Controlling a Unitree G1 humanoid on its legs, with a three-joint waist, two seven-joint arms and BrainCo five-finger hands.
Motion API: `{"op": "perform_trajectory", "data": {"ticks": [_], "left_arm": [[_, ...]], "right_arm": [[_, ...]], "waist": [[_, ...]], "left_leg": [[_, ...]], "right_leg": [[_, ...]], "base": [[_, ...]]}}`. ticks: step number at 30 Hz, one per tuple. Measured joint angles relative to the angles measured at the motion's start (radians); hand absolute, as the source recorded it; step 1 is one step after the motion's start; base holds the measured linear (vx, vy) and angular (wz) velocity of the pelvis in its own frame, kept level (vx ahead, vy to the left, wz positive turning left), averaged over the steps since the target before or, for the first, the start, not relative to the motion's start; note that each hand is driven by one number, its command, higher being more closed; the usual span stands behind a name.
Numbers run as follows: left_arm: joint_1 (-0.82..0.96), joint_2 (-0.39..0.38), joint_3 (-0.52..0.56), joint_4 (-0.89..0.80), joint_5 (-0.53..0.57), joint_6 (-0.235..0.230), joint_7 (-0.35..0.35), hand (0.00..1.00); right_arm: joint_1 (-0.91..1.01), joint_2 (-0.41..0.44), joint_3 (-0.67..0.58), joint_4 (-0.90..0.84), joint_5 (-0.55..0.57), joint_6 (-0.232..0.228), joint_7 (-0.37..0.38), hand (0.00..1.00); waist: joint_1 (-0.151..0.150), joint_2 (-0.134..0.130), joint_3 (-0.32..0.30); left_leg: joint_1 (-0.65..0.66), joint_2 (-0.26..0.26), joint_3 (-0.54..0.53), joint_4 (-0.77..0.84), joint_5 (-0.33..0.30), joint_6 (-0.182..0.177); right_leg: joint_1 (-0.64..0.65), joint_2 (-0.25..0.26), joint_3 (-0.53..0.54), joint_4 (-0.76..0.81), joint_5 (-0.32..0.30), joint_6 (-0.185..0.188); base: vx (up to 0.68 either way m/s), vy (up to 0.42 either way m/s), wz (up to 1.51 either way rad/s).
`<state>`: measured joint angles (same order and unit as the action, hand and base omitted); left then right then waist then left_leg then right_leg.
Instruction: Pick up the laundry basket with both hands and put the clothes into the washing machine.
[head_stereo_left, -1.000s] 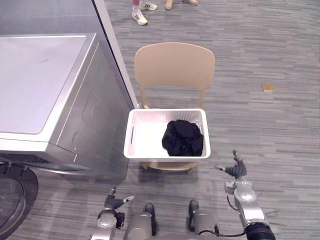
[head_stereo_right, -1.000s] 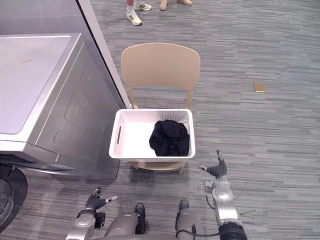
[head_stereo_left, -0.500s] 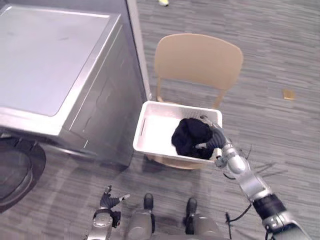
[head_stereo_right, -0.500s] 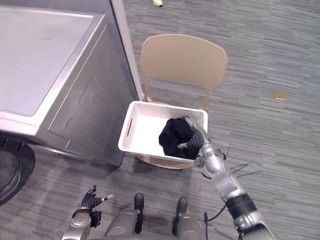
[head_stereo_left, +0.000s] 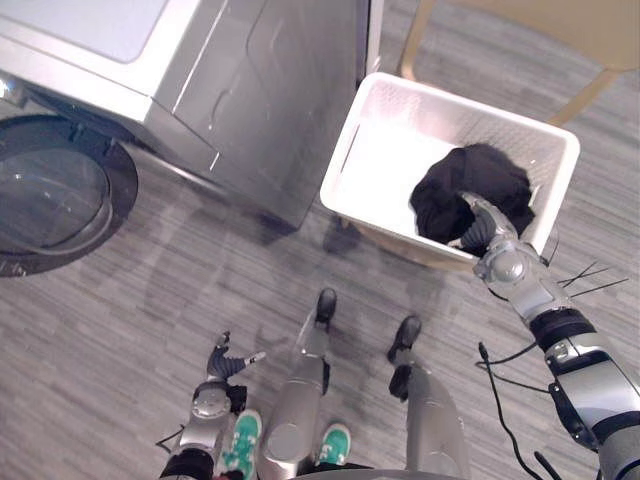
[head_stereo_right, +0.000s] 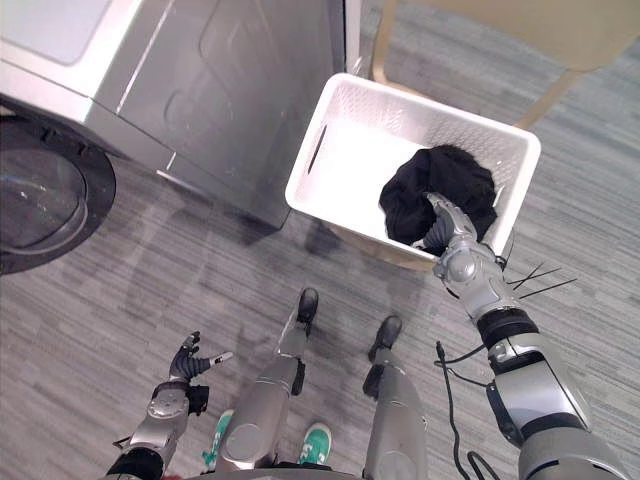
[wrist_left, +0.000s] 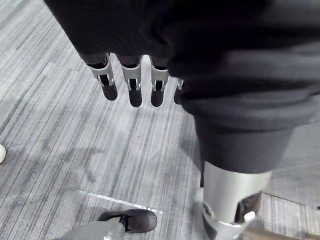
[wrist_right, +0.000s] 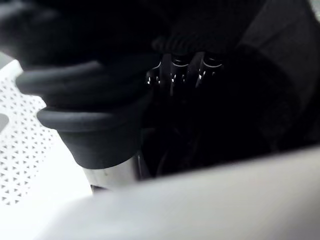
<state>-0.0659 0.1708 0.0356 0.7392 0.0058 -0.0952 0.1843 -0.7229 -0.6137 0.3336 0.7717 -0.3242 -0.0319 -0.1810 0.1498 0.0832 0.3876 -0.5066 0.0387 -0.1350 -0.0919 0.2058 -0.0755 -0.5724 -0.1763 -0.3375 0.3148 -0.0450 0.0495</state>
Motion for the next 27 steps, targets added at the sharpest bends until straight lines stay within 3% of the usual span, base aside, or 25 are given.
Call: {"op": "perform_trajectory", "data": {"ticks": [1, 2, 10, 19, 27], "left_arm": [[-0.001, -0.006, 0.000, -0.007, -0.005, -0.002, 0.002, 0.00], [-0.001, -0.015, 0.000, -0.018, -0.014, -0.004, 0.008, 0.00], [-0.026, -0.074, -0.004, -0.045, -0.015, -0.002, 0.012, 0.00], [-0.028, -0.090, -0.004, -0.044, -0.015, 0.003, 0.011, 0.00], [-0.028, -0.087, -0.004, -0.041, -0.014, 0.011, 0.010, 0.00]], "right_arm": [[-0.004, 0.000, 0.000, 0.000, 0.000, 0.002, -0.003, 0.00], [-0.007, 0.003, 0.000, -0.011, 0.000, 0.010, -0.015, 1.00], [0.024, 0.047, -0.006, -0.061, 0.007, 0.038, -0.033, 1.00], [0.106, 0.110, -0.075, -0.133, 0.079, 0.039, -0.014, 1.00], [0.235, 0.223, -0.132, -0.231, 0.086, 0.042, -0.015, 1.00]], "waist": [[0.001, 0.000, 0.000], [0.001, -0.002, 0.001], [-0.009, -0.043, 0.001], [-0.002, -0.047, -0.001], [0.001, -0.055, -0.007]], "left_leg": [[-0.009, -0.003, 0.000, 0.000, 0.000, 0.000], [-0.023, -0.005, -0.001, 0.000, 0.002, -0.003], [-0.037, -0.006, -0.001, 0.000, 0.001, -0.004], [-0.025, -0.003, 0.003, 0.000, 0.009, -0.004], [0.001, 0.000, -0.001, 0.000, 0.012, -0.008]], "right_leg": [[-0.017, -0.005, 0.002, 0.016, -0.006, -0.001], [-0.038, -0.011, 0.002, 0.037, -0.016, -0.002], [-0.081, -0.036, -0.017, 0.131, -0.079, -0.015], [-0.077, -0.036, -0.016, 0.149, -0.095, -0.019], [-0.038, -0.027, -0.016, 0.121, -0.094, -0.018]], "base": [[0.00, -0.057, 0.08], [0.01, -0.045, 0.06], [0.01, -0.060, 0.10], [0.01, -0.043, 0.01], [0.02, -0.022, 0.01]]}}
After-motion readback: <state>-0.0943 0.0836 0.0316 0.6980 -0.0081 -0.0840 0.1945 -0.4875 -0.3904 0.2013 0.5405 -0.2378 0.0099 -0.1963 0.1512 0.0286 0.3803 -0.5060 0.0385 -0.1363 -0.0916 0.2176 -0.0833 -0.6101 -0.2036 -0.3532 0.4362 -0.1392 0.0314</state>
